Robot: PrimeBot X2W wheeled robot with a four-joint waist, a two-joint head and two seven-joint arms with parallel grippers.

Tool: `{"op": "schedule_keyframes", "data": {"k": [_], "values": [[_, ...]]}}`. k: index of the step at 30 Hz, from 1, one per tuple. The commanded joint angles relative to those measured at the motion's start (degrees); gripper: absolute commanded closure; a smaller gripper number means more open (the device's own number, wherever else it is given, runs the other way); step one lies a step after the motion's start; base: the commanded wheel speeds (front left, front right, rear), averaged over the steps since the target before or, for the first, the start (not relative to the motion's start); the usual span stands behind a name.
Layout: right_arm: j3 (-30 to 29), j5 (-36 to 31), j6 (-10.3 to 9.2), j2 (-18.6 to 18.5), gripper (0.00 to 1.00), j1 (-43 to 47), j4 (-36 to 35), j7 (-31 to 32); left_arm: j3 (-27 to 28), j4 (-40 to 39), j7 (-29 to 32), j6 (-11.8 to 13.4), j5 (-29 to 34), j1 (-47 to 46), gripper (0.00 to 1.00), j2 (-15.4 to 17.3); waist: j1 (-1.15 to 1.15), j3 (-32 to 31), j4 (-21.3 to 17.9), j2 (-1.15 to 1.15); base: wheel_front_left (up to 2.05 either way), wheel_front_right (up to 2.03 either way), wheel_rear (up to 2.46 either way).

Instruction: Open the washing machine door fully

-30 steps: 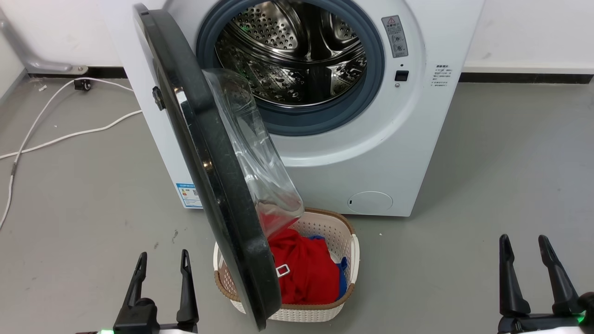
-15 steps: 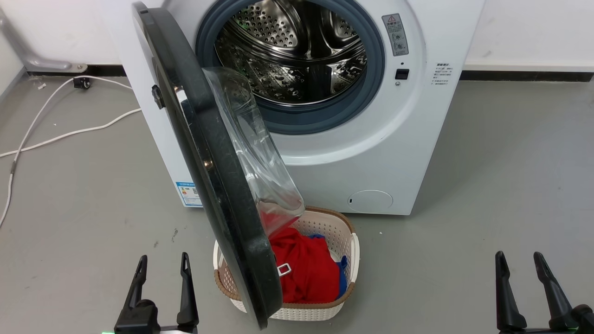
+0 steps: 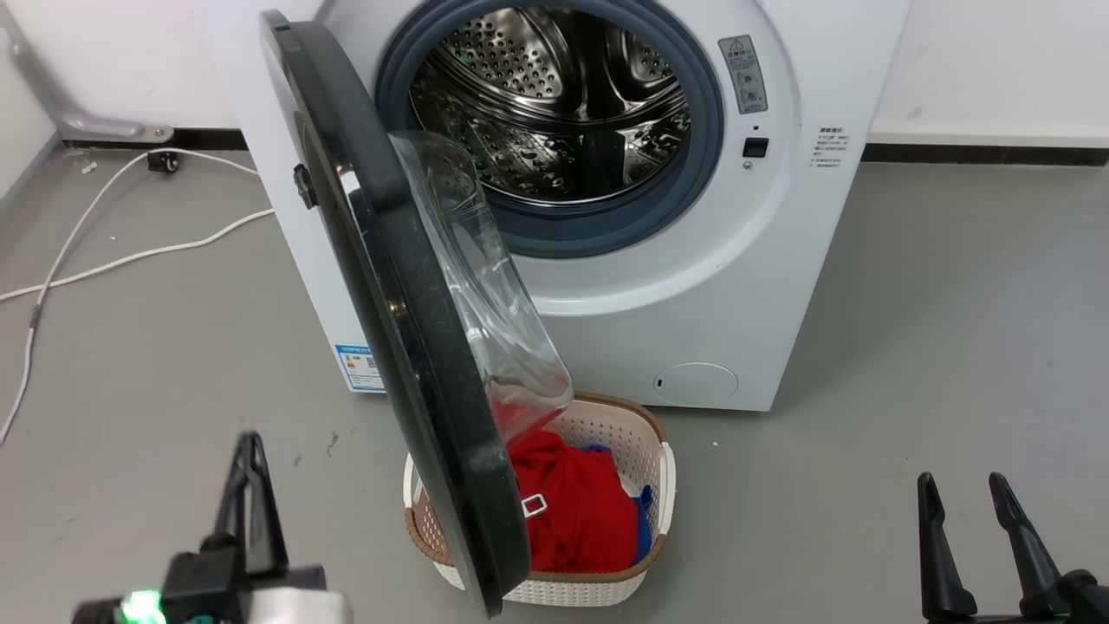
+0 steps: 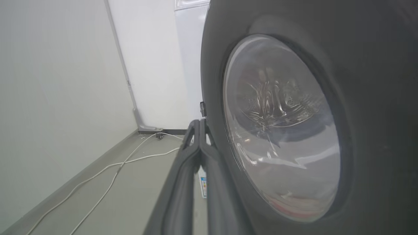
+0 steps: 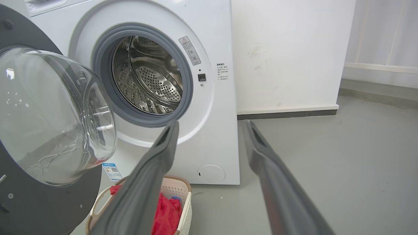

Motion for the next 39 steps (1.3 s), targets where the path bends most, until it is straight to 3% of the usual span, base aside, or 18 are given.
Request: {"op": "schedule_keyframes", "data": {"k": [1, 8, 22, 30, 39], "values": [[-0.15, 0.38, 0.01, 0.12, 0.0, 0.73, 0.14, -0.12, 0.13, -1.69, -0.16, 0.32, 0.52, -1.08, 1.0, 0.43, 0.0, -0.12, 0.21, 0.0, 0.0, 0.0, 0.0], [0.2, -0.06, 0.01, 0.12, 0.0, 1.0, 0.44, -0.13, -2.11, -12.83, -0.15, 0.99, 3.65, -3.98, 1.0, 2.73, 0.0, -0.6, 0.54, 0.0, 0.0, 0.0, 0.0], [1.32, -0.57, 0.0, 0.12, 0.0, 1.22, 0.48, -0.13, -13.06, -25.13, -0.15, -2.25, 7.15, -12.93, 1.0, 5.31, 0.0, -0.93, 0.22, 0.0, 0.0, 0.0, 0.0], [1.62, -0.95, 0.01, 0.12, 0.0, 1.21, 0.39, -0.13, -22.66, -25.62, -0.06, -6.17, 8.13, -15.44, 1.0, 3.64, 0.0, -0.47, 0.09, 0.0, 0.0, 0.0, 0.0], [1.63, -0.82, 0.01, 0.13, 0.0, 0.49, 0.62, -0.13, -31.58, -19.45, 0.44, -8.89, 6.8, -12.66, 1.0, 2.06, 0.0, 0.3, -0.08, 0.0, 0.0, 0.0, 0.0]]}}
